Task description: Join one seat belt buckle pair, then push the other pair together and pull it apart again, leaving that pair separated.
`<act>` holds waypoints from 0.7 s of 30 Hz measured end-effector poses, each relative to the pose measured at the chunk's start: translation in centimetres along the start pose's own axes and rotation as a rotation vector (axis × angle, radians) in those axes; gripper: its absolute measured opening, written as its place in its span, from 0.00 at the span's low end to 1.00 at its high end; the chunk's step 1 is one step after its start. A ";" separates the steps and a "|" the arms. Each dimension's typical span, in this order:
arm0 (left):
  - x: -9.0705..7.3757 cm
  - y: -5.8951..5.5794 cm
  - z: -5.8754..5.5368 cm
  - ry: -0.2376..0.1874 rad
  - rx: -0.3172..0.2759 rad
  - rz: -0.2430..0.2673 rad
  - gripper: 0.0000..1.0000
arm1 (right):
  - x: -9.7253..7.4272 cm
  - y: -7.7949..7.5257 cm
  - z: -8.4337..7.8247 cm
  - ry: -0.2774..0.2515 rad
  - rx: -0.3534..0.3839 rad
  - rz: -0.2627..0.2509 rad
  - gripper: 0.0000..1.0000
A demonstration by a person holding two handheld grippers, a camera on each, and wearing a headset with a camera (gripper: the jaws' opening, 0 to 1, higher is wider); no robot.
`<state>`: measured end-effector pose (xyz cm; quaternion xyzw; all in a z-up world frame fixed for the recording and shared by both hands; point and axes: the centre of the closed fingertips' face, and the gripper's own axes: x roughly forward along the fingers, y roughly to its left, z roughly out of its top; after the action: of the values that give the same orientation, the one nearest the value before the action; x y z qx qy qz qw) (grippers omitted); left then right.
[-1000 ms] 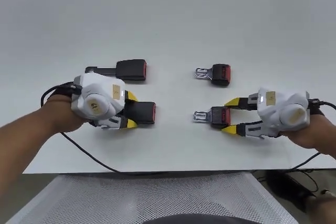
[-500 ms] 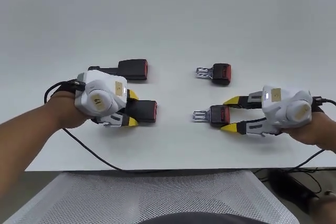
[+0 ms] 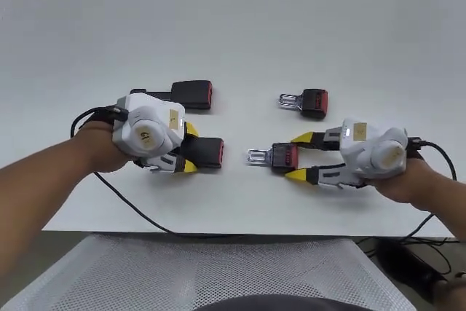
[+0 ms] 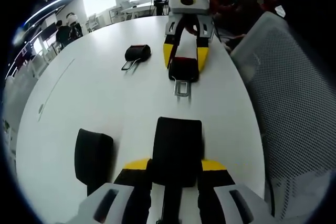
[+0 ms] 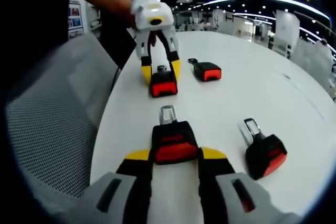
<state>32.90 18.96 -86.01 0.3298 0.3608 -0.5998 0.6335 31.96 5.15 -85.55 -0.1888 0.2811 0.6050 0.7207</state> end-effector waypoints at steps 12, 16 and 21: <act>0.0 -0.3 0.3 0.022 0.024 -0.009 0.35 | 3.4 0.1 2.1 -0.002 -0.015 0.027 0.34; 0.0 -0.3 0.3 0.022 0.032 -0.013 0.34 | 4.4 0.5 3.1 -0.020 -0.015 0.037 0.34; 0.0 -0.4 0.3 0.026 0.035 -0.016 0.35 | 4.4 0.5 3.0 -0.009 -0.014 0.030 0.34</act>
<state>32.56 18.66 -85.81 0.3456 0.3610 -0.6066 0.6183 32.49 10.48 -86.01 -0.1867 0.2763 0.6186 0.7115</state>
